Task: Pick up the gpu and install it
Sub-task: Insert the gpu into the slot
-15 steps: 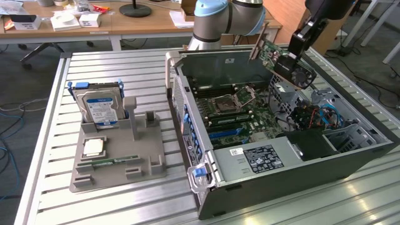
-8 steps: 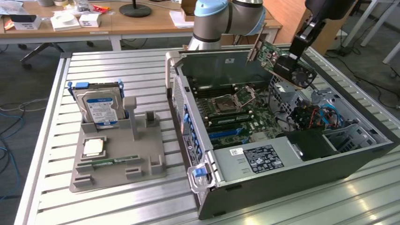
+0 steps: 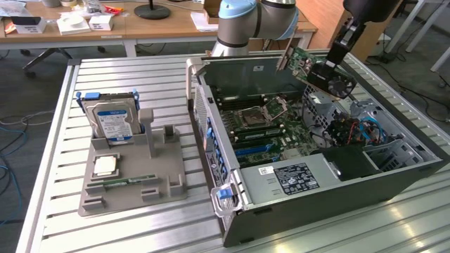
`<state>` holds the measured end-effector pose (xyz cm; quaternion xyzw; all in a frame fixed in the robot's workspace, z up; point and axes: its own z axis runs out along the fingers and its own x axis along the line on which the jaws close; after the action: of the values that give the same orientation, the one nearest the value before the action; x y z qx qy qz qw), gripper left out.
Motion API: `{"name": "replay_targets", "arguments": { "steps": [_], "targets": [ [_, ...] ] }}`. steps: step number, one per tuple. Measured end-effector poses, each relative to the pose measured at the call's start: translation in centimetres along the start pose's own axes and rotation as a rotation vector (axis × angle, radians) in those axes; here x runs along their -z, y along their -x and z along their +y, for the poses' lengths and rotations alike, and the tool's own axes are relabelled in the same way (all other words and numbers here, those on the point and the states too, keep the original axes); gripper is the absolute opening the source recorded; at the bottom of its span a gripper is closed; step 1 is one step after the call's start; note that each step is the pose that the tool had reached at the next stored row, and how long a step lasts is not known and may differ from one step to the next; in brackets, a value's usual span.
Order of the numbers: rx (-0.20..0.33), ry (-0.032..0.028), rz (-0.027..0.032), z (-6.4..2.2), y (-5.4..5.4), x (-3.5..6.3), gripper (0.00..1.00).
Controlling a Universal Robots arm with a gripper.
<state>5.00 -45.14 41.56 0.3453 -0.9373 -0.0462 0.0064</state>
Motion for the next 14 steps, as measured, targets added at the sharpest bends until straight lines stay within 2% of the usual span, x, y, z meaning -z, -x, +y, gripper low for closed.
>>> {"name": "replay_targets", "arguments": {
  "steps": [14],
  "targets": [
    [0.136,0.0027,0.0125,0.0,0.0,0.0,0.26]
  ]
}}
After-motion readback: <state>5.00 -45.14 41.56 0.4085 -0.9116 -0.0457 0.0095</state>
